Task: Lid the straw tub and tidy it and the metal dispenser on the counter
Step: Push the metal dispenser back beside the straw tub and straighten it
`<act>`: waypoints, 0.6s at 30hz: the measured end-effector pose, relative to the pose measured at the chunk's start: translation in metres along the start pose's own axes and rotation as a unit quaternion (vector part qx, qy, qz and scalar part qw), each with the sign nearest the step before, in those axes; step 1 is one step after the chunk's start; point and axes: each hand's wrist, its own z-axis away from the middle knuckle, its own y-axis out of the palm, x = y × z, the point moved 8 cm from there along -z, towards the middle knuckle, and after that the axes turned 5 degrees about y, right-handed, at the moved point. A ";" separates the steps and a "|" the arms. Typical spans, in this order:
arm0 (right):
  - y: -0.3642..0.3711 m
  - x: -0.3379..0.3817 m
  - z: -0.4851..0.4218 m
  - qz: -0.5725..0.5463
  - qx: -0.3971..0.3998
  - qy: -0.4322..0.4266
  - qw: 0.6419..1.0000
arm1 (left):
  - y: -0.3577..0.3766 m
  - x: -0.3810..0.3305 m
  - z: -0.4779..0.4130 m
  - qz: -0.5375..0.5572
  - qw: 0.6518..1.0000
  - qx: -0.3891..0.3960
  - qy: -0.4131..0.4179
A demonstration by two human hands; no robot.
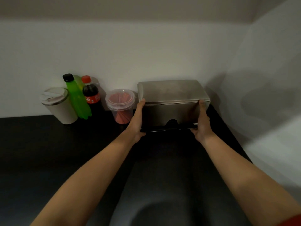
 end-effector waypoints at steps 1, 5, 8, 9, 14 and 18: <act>0.000 0.000 0.000 -0.001 0.000 0.000 1.000 | 0.001 0.001 -0.001 0.004 1.000 0.003 0.000; -0.001 -0.001 -0.001 -0.005 -0.003 -0.002 1.000 | -0.001 0.002 -0.004 0.003 1.000 0.004 0.001; -0.001 -0.001 0.000 -0.008 -0.010 -0.002 1.000 | 0.000 0.003 -0.005 0.010 1.000 0.018 0.003; -0.001 -0.001 0.000 -0.008 -0.012 -0.003 1.000 | 0.000 0.002 -0.005 0.012 1.000 0.021 0.004; -0.003 -0.001 0.000 -0.011 -0.028 -0.006 1.000 | -0.002 0.004 -0.005 0.001 1.000 -0.001 -0.005; -0.006 -0.001 0.000 -0.005 -0.040 -0.005 0.999 | -0.003 0.003 -0.004 -0.008 1.000 -0.004 -0.006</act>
